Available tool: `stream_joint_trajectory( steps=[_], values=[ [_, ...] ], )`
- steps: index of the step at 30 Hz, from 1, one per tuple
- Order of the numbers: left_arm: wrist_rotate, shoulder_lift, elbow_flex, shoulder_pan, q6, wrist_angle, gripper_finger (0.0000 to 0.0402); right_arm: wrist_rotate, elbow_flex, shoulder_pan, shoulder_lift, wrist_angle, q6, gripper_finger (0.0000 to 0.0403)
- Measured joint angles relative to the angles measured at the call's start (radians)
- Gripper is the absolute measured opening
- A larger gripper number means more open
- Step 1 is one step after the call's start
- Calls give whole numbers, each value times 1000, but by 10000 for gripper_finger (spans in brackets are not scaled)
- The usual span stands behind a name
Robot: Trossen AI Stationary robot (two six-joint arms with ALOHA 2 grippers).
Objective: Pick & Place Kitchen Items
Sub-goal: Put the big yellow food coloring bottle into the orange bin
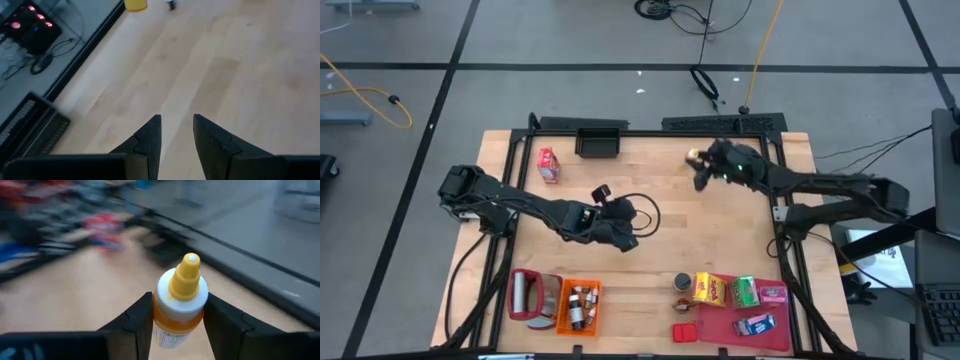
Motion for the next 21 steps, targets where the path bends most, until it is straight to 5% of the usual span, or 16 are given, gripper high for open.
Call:
stream_joint_trajectory(
  steps=[12, 21],
  values=[
    [115, 0, 0, 0, 117, 188, 114, 3, 0, 419, -80, 125, 13, 138],
    [164, 0, 0, 0, 161, 229, 114, 39, 0, 535, 13, 248, 8, 138]
  ],
)
